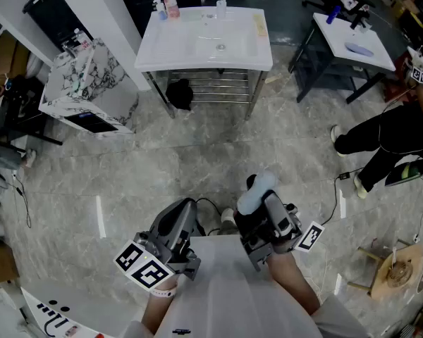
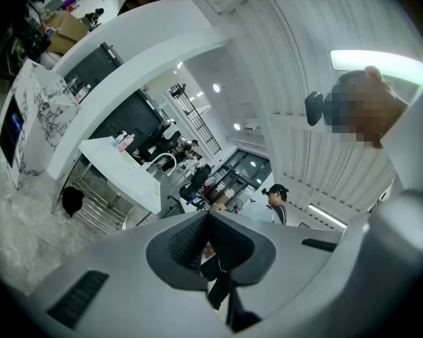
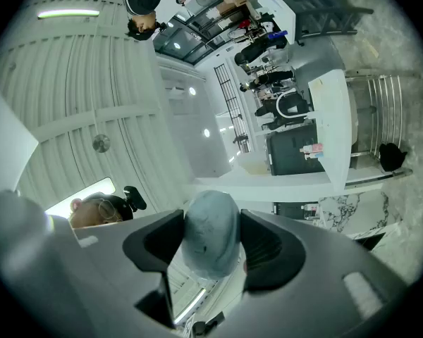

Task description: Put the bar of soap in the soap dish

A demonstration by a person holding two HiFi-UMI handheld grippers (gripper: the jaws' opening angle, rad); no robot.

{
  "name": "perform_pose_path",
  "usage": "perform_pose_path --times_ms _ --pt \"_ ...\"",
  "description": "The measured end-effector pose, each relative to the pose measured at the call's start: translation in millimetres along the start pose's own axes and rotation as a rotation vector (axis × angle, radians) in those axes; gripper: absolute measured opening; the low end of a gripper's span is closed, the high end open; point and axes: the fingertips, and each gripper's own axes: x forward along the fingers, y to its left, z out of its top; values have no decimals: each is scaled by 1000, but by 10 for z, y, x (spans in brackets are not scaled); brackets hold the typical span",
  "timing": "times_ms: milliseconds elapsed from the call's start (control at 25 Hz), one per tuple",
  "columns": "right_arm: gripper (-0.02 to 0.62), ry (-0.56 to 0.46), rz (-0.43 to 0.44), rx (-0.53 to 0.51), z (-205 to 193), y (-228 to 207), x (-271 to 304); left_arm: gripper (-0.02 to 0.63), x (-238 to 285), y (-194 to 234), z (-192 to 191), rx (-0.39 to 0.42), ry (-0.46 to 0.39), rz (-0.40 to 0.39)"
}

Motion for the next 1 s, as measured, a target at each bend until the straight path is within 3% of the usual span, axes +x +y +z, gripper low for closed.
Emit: perform_pose_path --times_ms 440,1000 --pt "265 39 -53 -40 -169 -155 141 9 -74 147 128 -6 35 28" --pt "264 11 -48 -20 -896 -595 896 9 -496 740 916 -32 56 -44"
